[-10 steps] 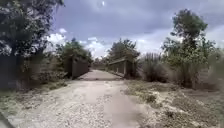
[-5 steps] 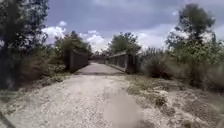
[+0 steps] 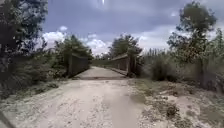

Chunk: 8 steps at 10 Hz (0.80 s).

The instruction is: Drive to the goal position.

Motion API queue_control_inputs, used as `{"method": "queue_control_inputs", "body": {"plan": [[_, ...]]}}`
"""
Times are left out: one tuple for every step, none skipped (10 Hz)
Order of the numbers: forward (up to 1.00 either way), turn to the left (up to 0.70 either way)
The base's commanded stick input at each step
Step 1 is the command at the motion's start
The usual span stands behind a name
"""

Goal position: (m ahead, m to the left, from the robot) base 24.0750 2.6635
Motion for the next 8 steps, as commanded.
{"method": "queue_control_inputs", "body": {"plan": [[0.5,0.31],[0.5,0.42],[0.5,0.5],[0.5,0.01],[0.5,0.01],[0.5,0.01],[0.5,0.01],[0.5,0.01]]}}
